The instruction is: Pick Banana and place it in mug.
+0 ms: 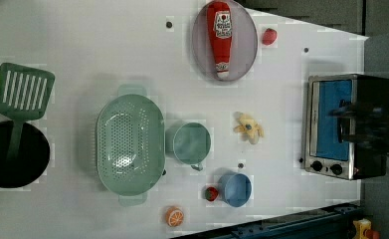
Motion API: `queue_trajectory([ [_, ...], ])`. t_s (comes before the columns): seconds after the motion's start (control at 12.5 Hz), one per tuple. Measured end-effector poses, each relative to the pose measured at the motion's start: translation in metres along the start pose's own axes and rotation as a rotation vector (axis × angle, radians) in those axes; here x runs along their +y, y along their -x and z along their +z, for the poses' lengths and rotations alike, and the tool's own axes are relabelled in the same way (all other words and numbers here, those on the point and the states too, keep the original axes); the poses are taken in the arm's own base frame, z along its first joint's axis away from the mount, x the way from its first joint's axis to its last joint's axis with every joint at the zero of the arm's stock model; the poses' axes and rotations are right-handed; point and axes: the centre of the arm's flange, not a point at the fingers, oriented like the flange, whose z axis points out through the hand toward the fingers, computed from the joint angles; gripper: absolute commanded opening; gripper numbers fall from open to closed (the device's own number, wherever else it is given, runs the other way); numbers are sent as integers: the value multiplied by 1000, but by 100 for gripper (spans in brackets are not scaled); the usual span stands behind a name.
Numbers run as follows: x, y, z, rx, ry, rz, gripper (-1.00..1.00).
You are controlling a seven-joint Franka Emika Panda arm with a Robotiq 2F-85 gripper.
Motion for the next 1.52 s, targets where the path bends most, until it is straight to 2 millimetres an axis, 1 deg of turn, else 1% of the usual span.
queue_trajectory([
  [0.08, -2, 1, 45, -58, 37, -56, 100],
  [0.16, -6, 3, 87, -82, 53, -126, 100],
  [0.24, -11, 7, 123, -110, 70, -211, 100],
  [0.32, -12, 11, 149, -142, 87, -297, 100],
  [0.4, -12, 14, 167, -155, 88, -377, 100],
  [0.56, -12, 16, 193, -164, 87, -484, 100],
  [0.64, -12, 18, 200, -176, 83, -533, 100],
  [0.8, -15, 14, 215, -134, 71, -597, 100],
  [0.96, -16, 5, 237, -104, 61, -607, 100],
  [1.12, -12, 0, 263, -91, 59, -603, 100],
  [1.36, -5, 10, 306, -104, 52, -608, 100],
  [1.44, -4, 17, 317, -111, 56, -616, 100],
  [1.52, -4, 22, 322, -122, 65, -633, 93],
])
